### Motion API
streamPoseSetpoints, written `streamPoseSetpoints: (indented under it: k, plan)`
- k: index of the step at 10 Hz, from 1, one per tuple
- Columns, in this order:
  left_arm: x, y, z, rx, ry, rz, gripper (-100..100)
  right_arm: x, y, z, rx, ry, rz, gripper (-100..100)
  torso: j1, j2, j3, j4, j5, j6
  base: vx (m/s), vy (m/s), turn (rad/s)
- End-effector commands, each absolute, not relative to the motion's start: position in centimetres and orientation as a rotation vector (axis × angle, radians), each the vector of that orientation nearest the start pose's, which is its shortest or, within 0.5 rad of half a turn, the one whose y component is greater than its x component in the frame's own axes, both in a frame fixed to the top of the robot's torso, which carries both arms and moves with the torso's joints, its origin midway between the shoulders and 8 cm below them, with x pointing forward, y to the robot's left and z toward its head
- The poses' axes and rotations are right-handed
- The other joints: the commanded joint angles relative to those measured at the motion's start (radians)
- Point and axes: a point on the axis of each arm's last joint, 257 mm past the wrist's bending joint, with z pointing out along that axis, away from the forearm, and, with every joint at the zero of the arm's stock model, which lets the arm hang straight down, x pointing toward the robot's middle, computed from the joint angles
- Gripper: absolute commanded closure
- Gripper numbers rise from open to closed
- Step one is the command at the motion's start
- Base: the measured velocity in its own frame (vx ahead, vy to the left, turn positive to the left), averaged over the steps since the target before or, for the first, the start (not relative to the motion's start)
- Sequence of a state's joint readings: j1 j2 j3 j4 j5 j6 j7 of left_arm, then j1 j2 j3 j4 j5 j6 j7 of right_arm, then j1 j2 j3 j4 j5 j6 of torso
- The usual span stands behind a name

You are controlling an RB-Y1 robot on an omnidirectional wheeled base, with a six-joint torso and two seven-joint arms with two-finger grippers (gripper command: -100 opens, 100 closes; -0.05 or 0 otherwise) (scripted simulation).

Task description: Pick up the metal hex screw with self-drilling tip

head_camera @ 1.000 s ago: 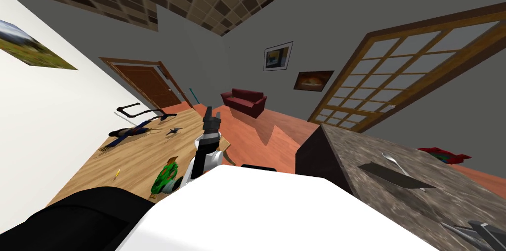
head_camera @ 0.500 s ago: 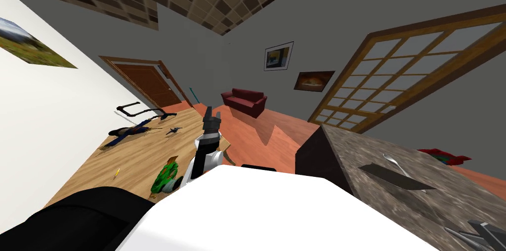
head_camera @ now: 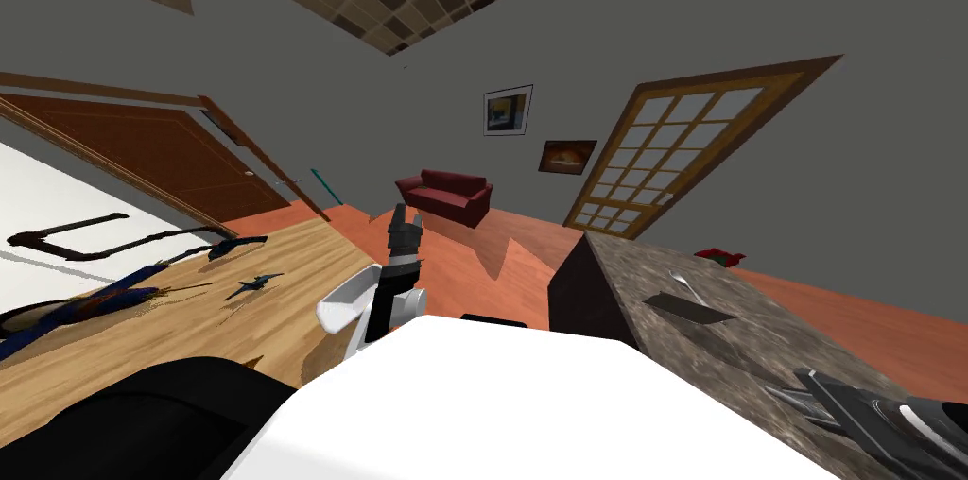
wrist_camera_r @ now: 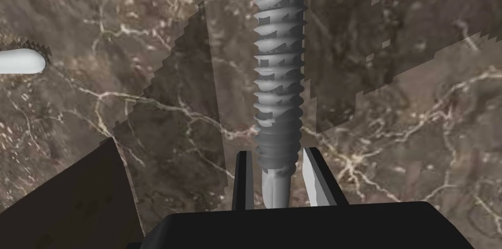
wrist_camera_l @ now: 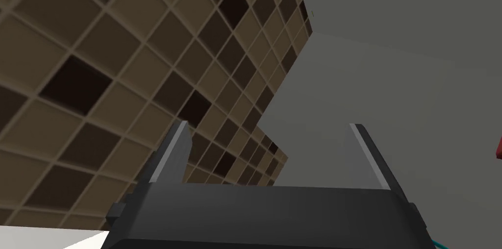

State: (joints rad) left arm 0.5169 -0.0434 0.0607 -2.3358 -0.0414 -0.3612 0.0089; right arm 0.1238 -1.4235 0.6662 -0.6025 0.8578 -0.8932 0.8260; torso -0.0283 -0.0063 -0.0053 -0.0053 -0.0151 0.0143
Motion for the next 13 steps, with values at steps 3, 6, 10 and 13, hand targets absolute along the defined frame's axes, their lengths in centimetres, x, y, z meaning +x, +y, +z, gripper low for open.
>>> streamPoseSetpoints:
  k: [3, 6, 10, 13]
  plan:
    - [34.9, 30.5, 1.7, -0.742, 0.657, -1.189, 0, 13.8, -71.8, -35.7, -1.842, 2.461, -0.197, 100, -0.003, -0.001, -0.001, -0.001, -0.003, 0.002, 0.089, -0.012, -0.261]
    - [34.9, 30.5, 1.7, -0.742, 0.657, -1.189, 0, 16.3, -70.6, -35.8, -1.925, 2.388, -0.182, 100, -0.004, -0.002, -0.002, -0.001, -0.003, 0.003, 0.106, -0.005, -0.278]
    - [34.9, 30.5, 1.7, -0.742, 0.657, -1.19, 0, 21.4, -66.8, -36.1, -2.058, 2.217, -0.133, 100, -0.004, 0.001, 0.0, 0.0, -0.002, 0.0, 0.096, 0.002, -0.283]
    - [34.9, 30.5, 1.7, -0.742, 0.657, -1.19, 0, 24.9, -65.3, -35.4, -2.148, 2.115, -0.15, 100, -0.004, 0.001, 0.0, 0.0, -0.002, 0.001, 0.093, 0.005, -0.278]
